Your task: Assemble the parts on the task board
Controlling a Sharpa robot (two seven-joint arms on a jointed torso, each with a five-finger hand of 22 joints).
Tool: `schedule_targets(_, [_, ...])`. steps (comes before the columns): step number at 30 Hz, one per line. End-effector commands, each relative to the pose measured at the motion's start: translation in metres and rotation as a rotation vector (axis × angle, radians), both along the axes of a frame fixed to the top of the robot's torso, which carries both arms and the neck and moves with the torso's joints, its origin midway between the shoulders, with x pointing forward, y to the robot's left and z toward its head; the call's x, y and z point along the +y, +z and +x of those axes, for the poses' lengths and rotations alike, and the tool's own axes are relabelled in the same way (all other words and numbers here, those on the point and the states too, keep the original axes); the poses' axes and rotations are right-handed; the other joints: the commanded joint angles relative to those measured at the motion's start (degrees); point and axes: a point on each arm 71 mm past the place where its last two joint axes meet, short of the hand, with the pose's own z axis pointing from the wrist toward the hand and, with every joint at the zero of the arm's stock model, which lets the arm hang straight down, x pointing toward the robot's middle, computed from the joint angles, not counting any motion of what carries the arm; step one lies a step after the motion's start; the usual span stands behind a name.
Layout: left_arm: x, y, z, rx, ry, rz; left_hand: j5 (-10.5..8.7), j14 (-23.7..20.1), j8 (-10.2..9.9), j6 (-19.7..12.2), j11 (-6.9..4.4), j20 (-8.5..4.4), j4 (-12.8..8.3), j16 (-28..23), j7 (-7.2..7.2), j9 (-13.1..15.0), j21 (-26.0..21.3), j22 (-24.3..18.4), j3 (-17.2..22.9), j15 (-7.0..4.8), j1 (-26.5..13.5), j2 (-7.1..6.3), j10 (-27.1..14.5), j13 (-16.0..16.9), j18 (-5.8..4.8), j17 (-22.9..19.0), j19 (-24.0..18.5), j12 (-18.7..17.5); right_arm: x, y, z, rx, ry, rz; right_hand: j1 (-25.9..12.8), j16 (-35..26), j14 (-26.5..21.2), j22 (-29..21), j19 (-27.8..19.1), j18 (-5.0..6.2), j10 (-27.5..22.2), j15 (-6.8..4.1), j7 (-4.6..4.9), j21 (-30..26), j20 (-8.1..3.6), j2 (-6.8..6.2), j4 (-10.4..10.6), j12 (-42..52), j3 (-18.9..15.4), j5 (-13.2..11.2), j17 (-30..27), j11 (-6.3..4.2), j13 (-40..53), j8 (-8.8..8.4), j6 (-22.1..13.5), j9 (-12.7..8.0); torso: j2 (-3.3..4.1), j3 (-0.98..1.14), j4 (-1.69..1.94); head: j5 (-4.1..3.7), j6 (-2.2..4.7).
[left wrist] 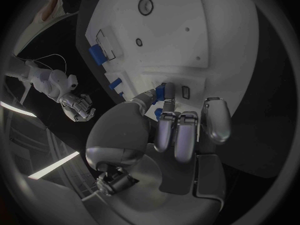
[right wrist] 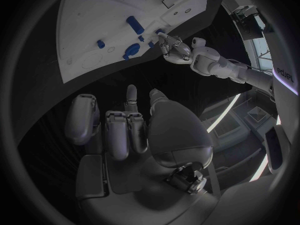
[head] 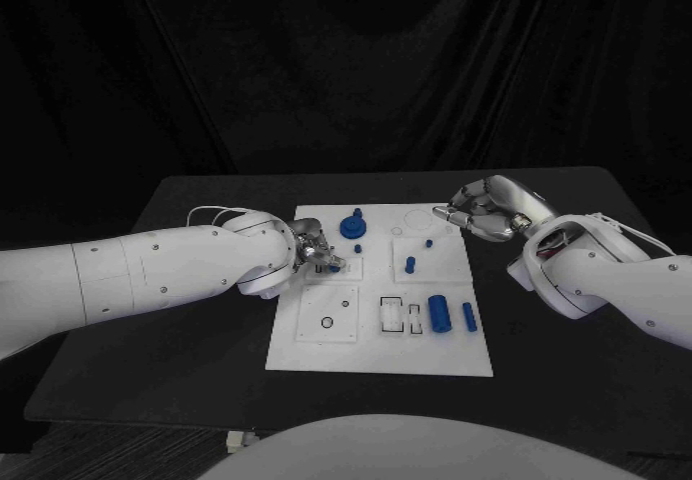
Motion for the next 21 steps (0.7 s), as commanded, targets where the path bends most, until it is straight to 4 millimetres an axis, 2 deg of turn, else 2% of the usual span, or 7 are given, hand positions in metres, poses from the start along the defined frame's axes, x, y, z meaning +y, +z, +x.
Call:
schedule_targets(1, [-0.001,-0.009,-0.006,0.047,-0.021,0.006,0.47,3.3,-2.4,-0.2,-0.3,-0.42,0.4,-0.6,-0.89,-4.4,-0.9,2.1,1.9,-0.61,2.0,0.09,0.2,6.8,-2.15,11.4,0.0,-1.5,-0.001,-0.002,0.0,0.007,-0.01,-0.006,1.8,1.4,6.2,9.7,-0.1,0.16,6.0,0.13,-0.07,-0.7,0.25,-0.18,-0.2,1.0,-1.2,1.1,15.4,0.02,15.5,0.13,-0.5,0.3,-0.01,0.01,0.02,-0.06,-0.01])
schedule_targets(5, [-0.002,-0.007,-0.006,0.032,-0.018,-0.006,2.59,3.4,-1.9,-0.2,-0.44,-0.56,-0.5,-0.5,-1.0,-3.8,-1.0,2.4,2.5,-0.75,3.5,-0.23,0.4,6.9,-2.19,11.5,0.2,-1.4,-0.001,-0.002,0.0,0.007,-0.011,-0.007,1.8,1.4,6.2,9.7,-0.1,0.16,6.0,0.13,-0.07,-0.7,0.25,-0.18,-0.2,1.0,-1.2,1.1,15.4,0.02,15.5,0.13,-0.5,0.3,-0.01,0.0,0.01,-0.11,-0.01])
schedule_targets(13, [0.0,-0.005,-0.007,0.013,-0.004,-0.012,4.67,3.5,-1.4,-0.1,-0.56,-0.69,-0.9,-0.5,-1.12,-3.3,-0.8,2.7,2.9,-0.88,4.1,-0.59,0.6,7.1,-2.27,11.8,0.5,-1.3,-0.002,-0.002,-0.001,0.009,-0.014,-0.008,1.8,1.4,6.2,9.7,-0.1,0.16,6.0,0.13,-0.07,-0.7,0.25,-0.18,-0.2,1.0,-1.2,1.1,15.4,0.02,15.5,0.13,-0.5,0.3,-0.01,0.0,-0.01,-0.21,-0.01])
schedule_targets(15, [0.002,-0.003,-0.006,0.008,0.001,-0.01,5.97,3.6,-1.2,-0.2,-0.61,-0.75,-1.1,-0.5,-1.14,-3.1,-0.8,2.8,3.2,-0.93,4.3,-0.72,0.6,7.1,-2.28,11.9,0.6,-1.4,-0.002,-0.002,0.0,0.009,-0.014,-0.008,1.8,1.4,6.2,9.7,-0.1,0.16,6.0,0.13,-0.07,-0.7,0.25,-0.18,-0.2,1.0,-1.2,1.1,15.4,0.02,15.5,0.13,-0.5,0.3,0.0,0.0,-0.02,-0.17,-0.01])
schedule_targets(19, [0.004,0.0,-0.004,-0.002,0.008,-0.006,6.97,3.6,-1.1,-0.3,-0.63,-0.79,-1.3,-0.5,-1.13,-2.9,-0.9,2.9,3.6,-0.96,4.6,-0.77,0.7,7.1,-2.29,11.9,0.7,-1.4,-0.002,-0.002,0.0,0.01,-0.014,-0.009,1.8,1.4,6.2,9.7,-0.1,0.16,6.0,0.13,-0.07,-0.7,0.25,-0.18,-0.2,1.0,-1.2,1.1,15.4,0.02,15.5,0.13,-0.5,0.3,-0.01,-0.01,-0.02,-0.11,-0.01])
schedule_targets(20, [0.004,0.001,-0.004,-0.004,0.009,-0.006,7.49,3.6,-1.0,-0.3,-0.63,-0.82,-1.5,-0.5,-1.1,-2.7,-0.9,2.9,3.8,-0.96,4.8,-0.79,0.7,7.2,-2.28,11.9,0.7,-1.4,-0.002,-0.002,0.0,0.01,-0.014,-0.009,1.8,1.4,6.2,9.7,-0.1,0.16,6.0,0.13,-0.07,-0.7,0.25,-0.18,-0.2,1.0,-1.2,1.1,15.4,0.02,15.5,0.13,-0.5,0.3,-0.01,0.0,-0.01,-0.15,-0.01])
schedule_targets(21, [0.004,0.001,-0.003,-0.007,0.009,-0.006,9.13,3.6,-0.8,-0.4,-0.58,-0.88,-1.9,-0.5,-0.99,-2.5,-0.9,3.0,4.7,-0.95,5.3,-0.91,0.7,7.1,-2.27,11.9,0.8,-1.4,-0.002,-0.002,0.0,0.01,-0.014,-0.009,2.0,1.4,6.2,9.7,-0.1,0.16,6.0,0.15,-0.03,-0.7,0.27,-0.14,-0.1,1.0,-1.2,1.2,15.4,0.05,15.5,0.07,-0.6,0.3,-0.01,0.0,-0.01,-0.17,-0.01])
